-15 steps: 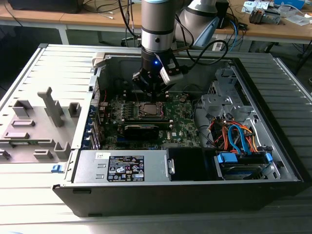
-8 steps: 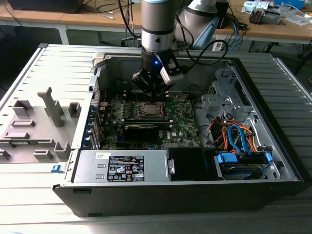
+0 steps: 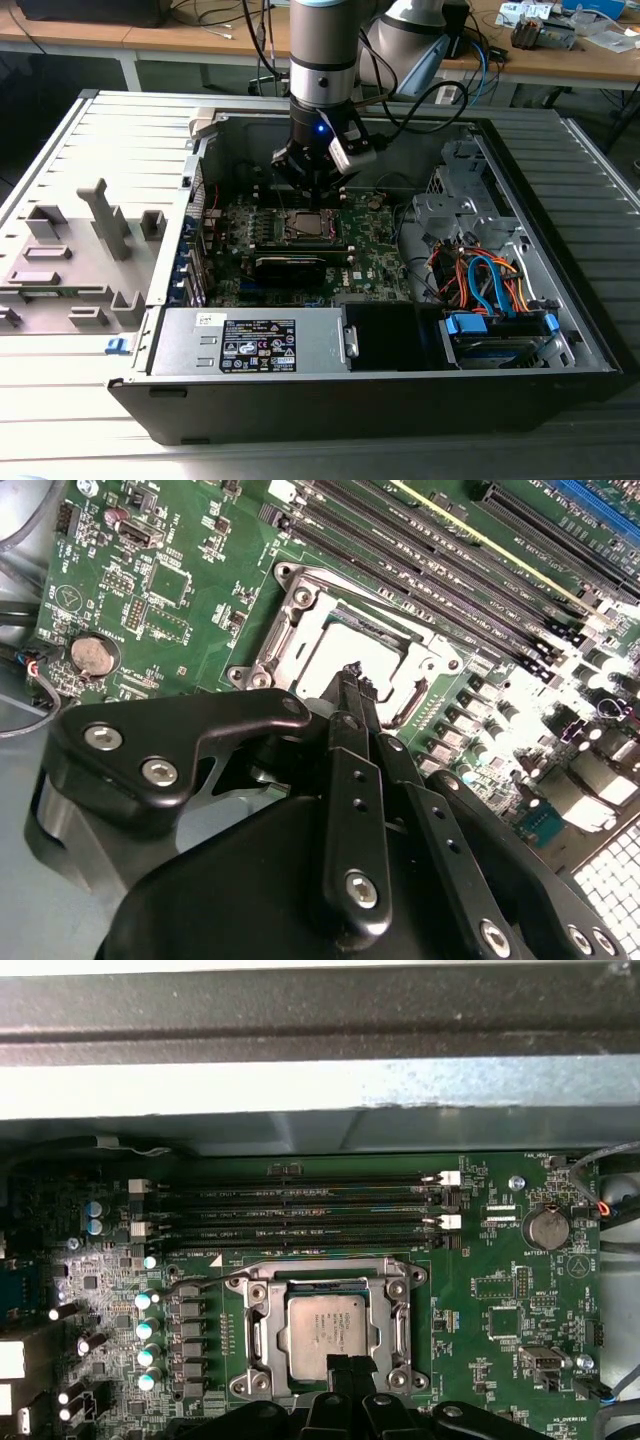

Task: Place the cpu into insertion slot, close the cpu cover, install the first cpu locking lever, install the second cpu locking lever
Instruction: 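Install the first cpu locking lever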

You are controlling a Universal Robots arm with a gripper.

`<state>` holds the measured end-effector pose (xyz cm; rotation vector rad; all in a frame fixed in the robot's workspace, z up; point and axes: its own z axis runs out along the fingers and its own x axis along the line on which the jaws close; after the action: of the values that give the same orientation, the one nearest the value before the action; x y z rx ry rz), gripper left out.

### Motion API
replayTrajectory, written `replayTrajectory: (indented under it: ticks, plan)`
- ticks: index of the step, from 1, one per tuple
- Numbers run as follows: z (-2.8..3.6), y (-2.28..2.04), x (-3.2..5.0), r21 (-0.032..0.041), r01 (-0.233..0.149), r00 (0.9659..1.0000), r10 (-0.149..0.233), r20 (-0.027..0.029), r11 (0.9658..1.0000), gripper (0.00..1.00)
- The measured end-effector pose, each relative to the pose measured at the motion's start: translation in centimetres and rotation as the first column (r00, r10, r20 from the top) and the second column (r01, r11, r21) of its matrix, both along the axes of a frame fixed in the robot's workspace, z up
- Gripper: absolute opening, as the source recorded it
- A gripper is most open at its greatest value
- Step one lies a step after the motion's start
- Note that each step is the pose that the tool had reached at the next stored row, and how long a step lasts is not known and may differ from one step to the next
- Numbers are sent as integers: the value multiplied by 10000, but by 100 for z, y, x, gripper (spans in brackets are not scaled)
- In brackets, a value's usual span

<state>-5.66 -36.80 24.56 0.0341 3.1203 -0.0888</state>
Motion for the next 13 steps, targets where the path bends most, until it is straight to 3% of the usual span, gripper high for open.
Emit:
replayTrajectory:
  ticks: [13]
  plan:
    - [0,0,0,1,-130,9999,130,1,9999,11]
